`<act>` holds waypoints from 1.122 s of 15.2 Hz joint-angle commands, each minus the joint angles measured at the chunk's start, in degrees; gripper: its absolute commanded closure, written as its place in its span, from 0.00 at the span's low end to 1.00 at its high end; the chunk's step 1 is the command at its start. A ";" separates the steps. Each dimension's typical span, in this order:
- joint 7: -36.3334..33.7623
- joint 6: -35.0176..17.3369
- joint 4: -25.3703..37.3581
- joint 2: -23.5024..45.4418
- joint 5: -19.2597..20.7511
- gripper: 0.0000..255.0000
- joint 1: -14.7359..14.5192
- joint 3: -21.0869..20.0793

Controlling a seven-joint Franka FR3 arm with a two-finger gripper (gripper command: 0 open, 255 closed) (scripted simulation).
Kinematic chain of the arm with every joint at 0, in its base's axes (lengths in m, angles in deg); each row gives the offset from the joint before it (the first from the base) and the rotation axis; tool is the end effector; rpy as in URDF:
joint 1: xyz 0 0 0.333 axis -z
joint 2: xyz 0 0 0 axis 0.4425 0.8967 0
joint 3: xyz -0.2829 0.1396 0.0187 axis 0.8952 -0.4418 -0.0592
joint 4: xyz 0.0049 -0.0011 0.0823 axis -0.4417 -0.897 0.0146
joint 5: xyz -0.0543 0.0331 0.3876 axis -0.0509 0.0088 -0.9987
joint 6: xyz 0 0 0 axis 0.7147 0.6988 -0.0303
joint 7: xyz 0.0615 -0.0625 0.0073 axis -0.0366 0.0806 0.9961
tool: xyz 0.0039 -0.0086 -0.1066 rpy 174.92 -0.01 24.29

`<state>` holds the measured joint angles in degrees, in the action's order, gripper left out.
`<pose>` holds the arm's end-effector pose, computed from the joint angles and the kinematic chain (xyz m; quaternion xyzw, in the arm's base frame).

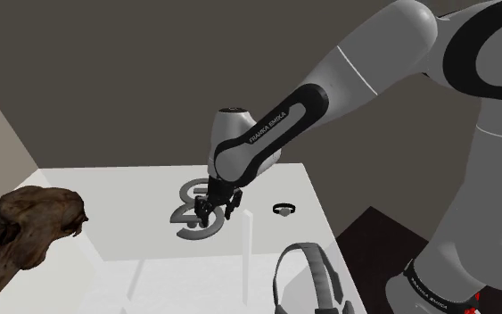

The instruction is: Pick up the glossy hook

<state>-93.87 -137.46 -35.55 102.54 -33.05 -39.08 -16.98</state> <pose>0.4901 0.2860 0.2740 -0.9919 0.0437 0.0211 0.1171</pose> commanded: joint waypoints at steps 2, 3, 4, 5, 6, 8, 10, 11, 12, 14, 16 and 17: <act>0.02 -0.07 -0.02 0.06 0.00 1.00 0.01 0.02; 0.02 -0.08 -0.02 0.07 0.00 1.00 0.01 0.02; 0.00 -0.10 -0.02 0.08 0.01 1.00 -0.01 0.02; -0.01 -0.10 -0.02 0.07 0.01 1.00 -0.01 0.01; -0.02 -0.11 -0.02 0.09 0.02 1.00 -0.02 0.01; -0.09 -0.06 0.10 0.15 0.06 1.00 -0.05 0.02; -0.25 1.29 0.29 -1.05 -0.06 1.00 0.07 -0.05; -0.34 1.98 0.43 -1.62 -0.11 1.00 0.12 -0.08; -0.42 2.67 0.56 -2.18 -0.16 1.00 0.18 -0.11; -0.59 4.05 0.87 -3.30 -0.26 1.00 0.29 -0.16; -0.76 5.45 1.22 -4.37 -0.35 1.00 0.39 -0.19; -0.85 6.15 1.42 -4.89 -0.39 1.00 0.44 -0.21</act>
<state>-94.74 -131.92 -34.24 98.15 -33.38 -38.74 -17.19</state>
